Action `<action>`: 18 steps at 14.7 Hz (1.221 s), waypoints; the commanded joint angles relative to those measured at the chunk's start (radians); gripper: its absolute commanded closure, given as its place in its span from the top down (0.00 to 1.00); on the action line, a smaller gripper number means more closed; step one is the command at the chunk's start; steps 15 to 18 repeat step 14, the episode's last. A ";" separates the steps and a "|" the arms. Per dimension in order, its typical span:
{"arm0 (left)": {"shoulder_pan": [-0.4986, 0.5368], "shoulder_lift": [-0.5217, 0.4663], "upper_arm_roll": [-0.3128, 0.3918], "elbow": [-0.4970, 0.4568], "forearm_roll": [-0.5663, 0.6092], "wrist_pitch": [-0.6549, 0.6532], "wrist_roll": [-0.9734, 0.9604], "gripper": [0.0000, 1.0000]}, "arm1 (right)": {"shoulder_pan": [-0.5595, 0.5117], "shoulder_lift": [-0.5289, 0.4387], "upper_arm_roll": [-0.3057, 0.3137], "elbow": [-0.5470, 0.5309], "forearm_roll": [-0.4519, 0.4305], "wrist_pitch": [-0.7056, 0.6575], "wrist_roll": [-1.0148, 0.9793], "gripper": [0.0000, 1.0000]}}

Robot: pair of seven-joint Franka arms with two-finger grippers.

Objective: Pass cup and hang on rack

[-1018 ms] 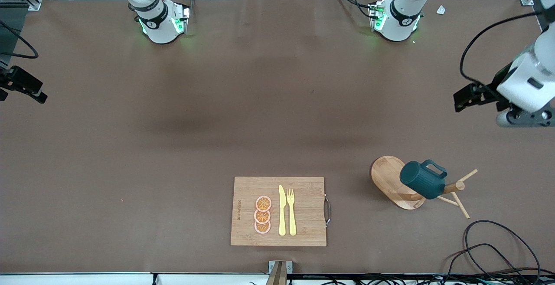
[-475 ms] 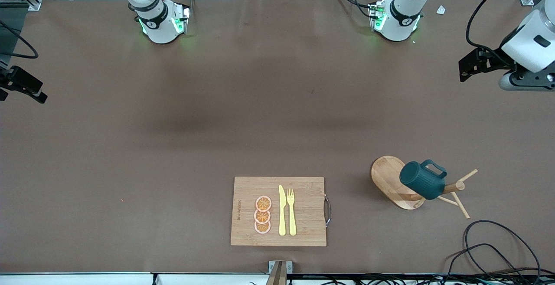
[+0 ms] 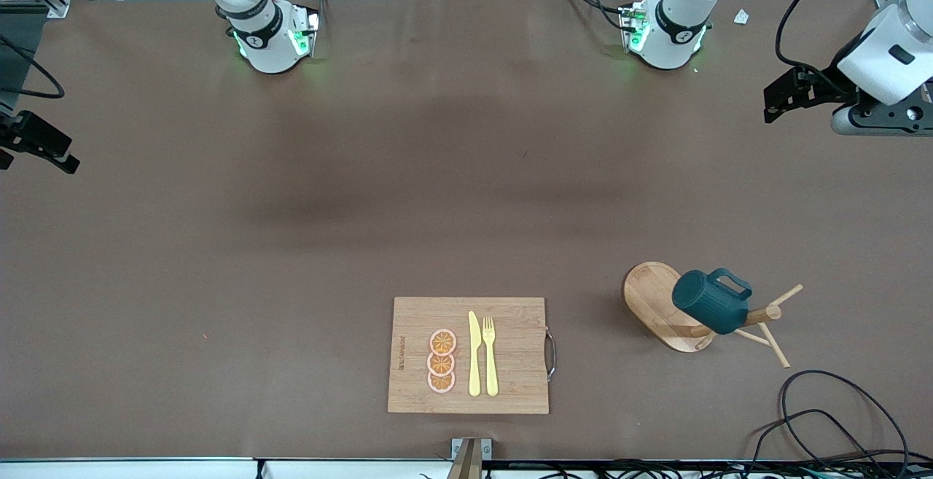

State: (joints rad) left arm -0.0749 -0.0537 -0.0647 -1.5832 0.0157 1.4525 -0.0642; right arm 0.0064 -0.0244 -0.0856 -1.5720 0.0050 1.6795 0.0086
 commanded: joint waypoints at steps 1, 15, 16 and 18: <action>-0.002 -0.026 -0.004 -0.034 -0.013 0.022 -0.008 1.00 | -0.023 -0.014 0.015 -0.016 -0.002 0.002 -0.015 1.00; 0.009 -0.005 0.000 0.058 0.006 -0.032 -0.039 1.00 | -0.025 -0.014 0.015 -0.014 -0.002 0.000 -0.015 1.00; 0.009 -0.005 0.000 0.058 0.006 -0.032 -0.039 1.00 | -0.025 -0.014 0.015 -0.014 -0.002 0.000 -0.015 1.00; 0.009 -0.005 0.000 0.058 0.006 -0.032 -0.039 1.00 | -0.025 -0.014 0.015 -0.014 -0.002 0.000 -0.015 1.00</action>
